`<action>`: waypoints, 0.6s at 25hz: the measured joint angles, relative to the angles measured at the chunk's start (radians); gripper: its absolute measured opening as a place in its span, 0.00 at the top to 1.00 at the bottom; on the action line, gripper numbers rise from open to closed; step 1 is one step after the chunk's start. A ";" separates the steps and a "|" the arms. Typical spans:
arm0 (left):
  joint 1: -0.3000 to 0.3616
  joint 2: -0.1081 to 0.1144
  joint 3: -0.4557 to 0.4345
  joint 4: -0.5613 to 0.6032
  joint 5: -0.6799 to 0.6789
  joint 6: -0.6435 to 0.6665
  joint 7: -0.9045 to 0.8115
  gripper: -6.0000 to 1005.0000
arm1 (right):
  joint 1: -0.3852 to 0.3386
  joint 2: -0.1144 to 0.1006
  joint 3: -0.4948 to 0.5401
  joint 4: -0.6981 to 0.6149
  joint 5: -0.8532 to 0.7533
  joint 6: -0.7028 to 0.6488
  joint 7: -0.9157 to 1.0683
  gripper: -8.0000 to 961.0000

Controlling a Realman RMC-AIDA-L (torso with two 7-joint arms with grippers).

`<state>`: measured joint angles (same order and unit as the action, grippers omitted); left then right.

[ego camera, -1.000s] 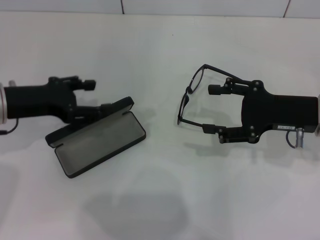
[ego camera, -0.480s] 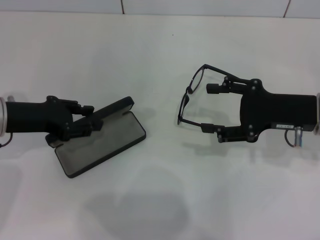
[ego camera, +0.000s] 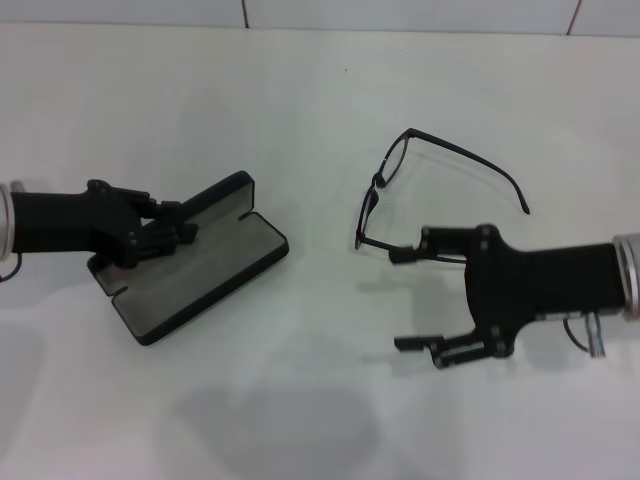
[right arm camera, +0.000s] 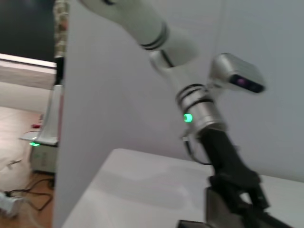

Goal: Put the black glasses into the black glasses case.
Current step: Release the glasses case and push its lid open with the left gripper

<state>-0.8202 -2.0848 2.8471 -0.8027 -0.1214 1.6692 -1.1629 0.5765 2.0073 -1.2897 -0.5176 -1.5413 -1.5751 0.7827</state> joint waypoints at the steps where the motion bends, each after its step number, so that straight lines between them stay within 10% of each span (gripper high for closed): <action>1: -0.004 0.000 0.000 0.000 -0.001 -0.001 0.000 0.57 | -0.002 0.000 -0.002 0.000 -0.006 -0.009 -0.010 0.17; 15: -0.185 0.002 -0.001 0.057 -0.028 -0.051 0.044 0.90 | -0.037 0.013 -0.007 0.011 -0.032 -0.057 -0.102 0.17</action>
<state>-1.0050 -2.0827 2.8463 -0.7460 -0.1497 1.6179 -1.1194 0.5398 2.0198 -1.2962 -0.5061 -1.5732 -1.6317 0.6804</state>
